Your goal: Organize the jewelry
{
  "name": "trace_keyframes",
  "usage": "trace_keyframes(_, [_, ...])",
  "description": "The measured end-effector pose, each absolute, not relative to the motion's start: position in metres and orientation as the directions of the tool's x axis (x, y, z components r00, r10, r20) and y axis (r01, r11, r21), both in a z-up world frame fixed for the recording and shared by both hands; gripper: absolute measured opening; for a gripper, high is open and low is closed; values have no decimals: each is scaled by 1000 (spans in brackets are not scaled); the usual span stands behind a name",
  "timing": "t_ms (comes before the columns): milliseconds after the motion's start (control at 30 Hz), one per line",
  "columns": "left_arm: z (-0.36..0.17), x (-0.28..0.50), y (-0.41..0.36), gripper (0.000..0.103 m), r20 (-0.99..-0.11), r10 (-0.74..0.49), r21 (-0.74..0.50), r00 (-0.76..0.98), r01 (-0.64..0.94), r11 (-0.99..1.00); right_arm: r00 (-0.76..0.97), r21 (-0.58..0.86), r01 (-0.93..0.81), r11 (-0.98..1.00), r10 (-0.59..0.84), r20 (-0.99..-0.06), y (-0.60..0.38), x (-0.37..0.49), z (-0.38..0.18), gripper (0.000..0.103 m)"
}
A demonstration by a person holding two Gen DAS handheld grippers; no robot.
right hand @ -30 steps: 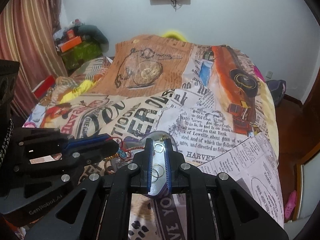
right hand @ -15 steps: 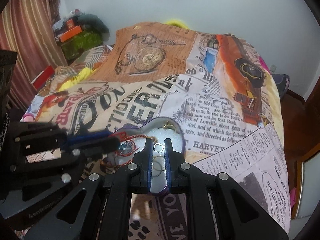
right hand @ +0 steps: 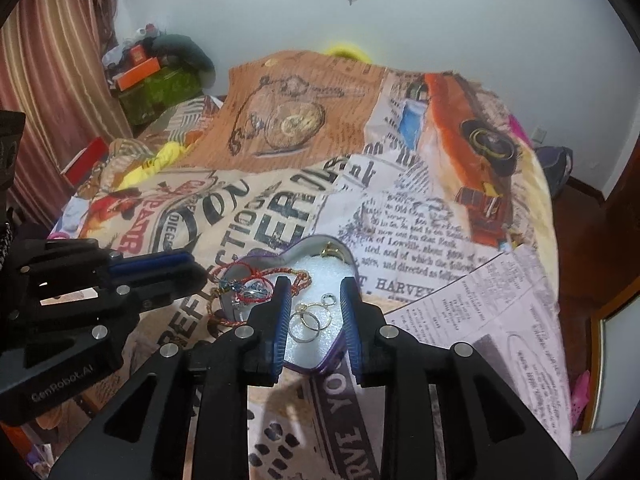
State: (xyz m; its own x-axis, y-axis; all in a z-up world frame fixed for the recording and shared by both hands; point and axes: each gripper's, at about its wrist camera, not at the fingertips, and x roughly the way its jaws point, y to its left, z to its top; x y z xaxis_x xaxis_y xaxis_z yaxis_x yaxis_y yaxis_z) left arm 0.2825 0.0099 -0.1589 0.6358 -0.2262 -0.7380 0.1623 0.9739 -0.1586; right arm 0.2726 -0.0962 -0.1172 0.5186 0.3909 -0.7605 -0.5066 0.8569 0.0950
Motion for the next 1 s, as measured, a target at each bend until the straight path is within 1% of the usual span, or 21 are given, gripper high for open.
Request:
trace_keyframes(133, [-133, 265, 9, 8, -700, -211, -136, 682, 162, 977, 556, 94, -506, 857, 408, -724, -101, 260, -95, 23])
trace_keyframes(300, [-83, 232, 8, 8, -613, -207, -130, 762, 162, 978, 645, 60, -500, 864, 418, -639, -110, 230, -51, 23])
trace_keyframes(433, [-37, 190, 10, 8, -502, -198, -106, 842, 168, 980, 712, 63, -505, 861, 457, -533, -122, 194, -5, 23])
trace_keyframes(500, [-16, 166, 9, 9, -435, -178, -74, 883, 162, 984, 741, 75, -515, 854, 487, -462, -130, 170, 20, 23])
trace_keyframes(567, [4, 138, 9, 17, -355, -157, -40, 921, 152, 987, 768, 76, -517, 852, 502, -398, -137, 150, 39, 23])
trace_keyframes(633, [17, 114, 11, 40, -281, -138, -28, 950, 136, 990, 799, 74, -513, 855, 507, -324, -144, 125, 59, 23])
trace_keyframes(700, [27, 87, 13, 43, -207, -131, -37, 969, 126, 991, 826, 67, -501, 863, 500, -259, -150, 102, 73, 23])
trace_keyframes(767, [32, 69, 13, 46, -175, -112, -27, 978, 109, 994, 855, 56, -477, 877, 478, -202, -154, 81, 82, 23])
trace_keyframes(800, [33, 60, 12, 53, -161, -99, -20, 982, 97, 995, 873, 47, -456, 889, 456, -174, -155, 68, 86, 23])
trace_keyframes(833, [34, 53, 12, 66, -149, -86, -19, 985, 84, 996, 883, 41, -441, 897, 442, -161, -154, 62, 87, 25])
trace_keyframes(867, [33, 45, 12, 72, -135, -73, -20, 988, 71, 997, 894, 35, -422, 906, 423, -146, -154, 53, 88, 29])
trace_keyframes(900, [32, 39, 11, 85, -124, -66, -23, 990, 64, 998, 901, 33, -411, 911, 411, -138, -154, 48, 87, 41])
trace_keyframes(933, [30, 34, 11, 93, -116, -59, -26, 992, 57, 998, 909, 32, -397, 917, 398, -127, -153, 42, 87, 56])
trace_keyframes(967, [29, 29, 12, 95, -109, -49, -27, 993, 47, 999, 917, 30, -382, 924, 383, -113, -152, 34, 86, 63])
trace_keyframes(1000, [27, 28, 12, 96, -107, -38, -27, 993, 36, 999, 923, 32, -370, 928, 372, -102, -152, 32, 85, 76])
